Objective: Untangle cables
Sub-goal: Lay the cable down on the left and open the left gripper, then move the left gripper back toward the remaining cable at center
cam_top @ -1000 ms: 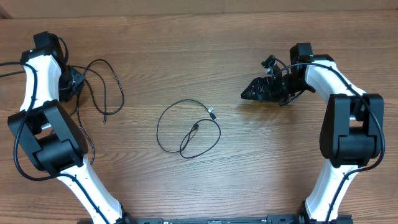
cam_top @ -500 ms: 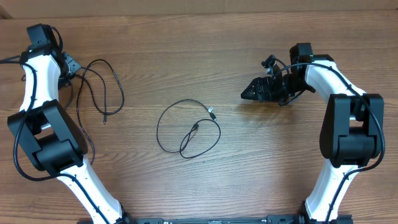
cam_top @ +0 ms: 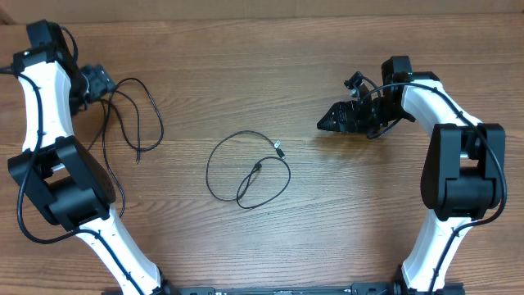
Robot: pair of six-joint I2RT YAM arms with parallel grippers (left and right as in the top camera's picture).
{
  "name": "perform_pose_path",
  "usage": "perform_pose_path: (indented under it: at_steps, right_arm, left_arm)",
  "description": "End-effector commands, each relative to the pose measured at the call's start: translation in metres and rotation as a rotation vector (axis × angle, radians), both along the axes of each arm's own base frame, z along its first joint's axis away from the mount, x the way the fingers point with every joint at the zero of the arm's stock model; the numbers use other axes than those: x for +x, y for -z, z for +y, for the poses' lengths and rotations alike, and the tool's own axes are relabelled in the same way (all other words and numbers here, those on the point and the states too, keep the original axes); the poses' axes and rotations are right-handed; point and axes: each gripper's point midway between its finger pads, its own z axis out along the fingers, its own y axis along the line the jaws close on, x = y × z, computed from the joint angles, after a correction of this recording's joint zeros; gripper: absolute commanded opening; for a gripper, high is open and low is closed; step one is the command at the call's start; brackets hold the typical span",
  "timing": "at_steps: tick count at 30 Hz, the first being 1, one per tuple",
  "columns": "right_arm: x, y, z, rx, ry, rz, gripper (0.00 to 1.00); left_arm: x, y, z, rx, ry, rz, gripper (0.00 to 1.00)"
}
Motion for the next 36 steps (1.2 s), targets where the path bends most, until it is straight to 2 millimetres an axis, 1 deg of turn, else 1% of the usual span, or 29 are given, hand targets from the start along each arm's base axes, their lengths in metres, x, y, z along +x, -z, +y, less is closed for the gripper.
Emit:
perform_pose_path:
  at_steps: [1, 2, 6, 11, 15, 17, 18, 20, 22, 23, 26, 28, 34, 36]
  right_arm:
    - [-0.002, 0.005, 0.003, 0.005, -0.014, 0.006, 1.00]
    - [-0.002, 0.005, 0.003, 0.005, -0.014, 0.006, 1.00]
    - [-0.002, 0.005, 0.003, 0.005, -0.014, 0.006, 1.00]
    - [-0.002, 0.005, 0.003, 0.005, -0.014, 0.006, 1.00]
    - [-0.002, 0.005, 0.003, 0.005, -0.014, 0.006, 1.00]
    - [-0.002, 0.005, 0.003, 0.005, -0.014, 0.006, 1.00]
    - [-0.002, 0.005, 0.003, 0.005, -0.014, 0.006, 1.00]
    - [-0.002, 0.005, 0.003, 0.005, -0.014, 0.006, 1.00]
    - [-0.002, 0.005, 0.003, 0.005, -0.014, 0.006, 1.00]
    - [-0.002, 0.005, 0.003, 0.005, -0.014, 0.006, 1.00]
    - [-0.002, 0.005, 0.003, 0.005, -0.014, 0.006, 1.00]
    - [-0.002, 0.005, 0.003, 0.005, -0.014, 0.006, 1.00]
    - [-0.002, 0.005, 0.003, 0.005, -0.014, 0.006, 1.00]
    - [-0.002, 0.005, 0.003, 0.005, -0.013, 0.006, 1.00]
  left_arm:
    - [-0.020, 0.012, -0.007, -0.040, 0.065, 0.086, 0.98]
    - [-0.025, 0.015, -0.009, -0.044, 0.085, 0.109, 1.00]
    - [-0.041, 0.041, -0.016, -0.056, 0.180, 0.179, 1.00]
    - [-0.052, 0.080, -0.020, -0.053, 0.272, 0.201, 1.00]
    - [-0.057, 0.100, -0.022, -0.043, 0.340, 0.207, 1.00]
    - [-0.059, 0.106, -0.022, -0.035, 0.357, 0.208, 0.85]
    - [-0.059, 0.108, -0.022, -0.030, 0.366, 0.204, 0.73]
    - [-0.059, 0.111, -0.019, -0.012, 0.379, 0.201, 0.35]
    - [-0.061, 0.112, -0.008, 0.048, 0.364, 0.225, 0.08]
    - [-0.062, 0.111, 0.000, 0.087, 0.355, 0.241, 0.04]
    - [-0.061, 0.108, 0.017, 0.181, 0.333, 0.265, 0.04]
    - [-0.054, 0.105, 0.025, 0.223, 0.329, 0.246, 0.04]
    - [-0.028, 0.098, 0.038, 0.335, 0.551, 0.201, 0.04]
    - [-0.021, 0.096, 0.041, 0.364, 0.577, 0.181, 0.04]
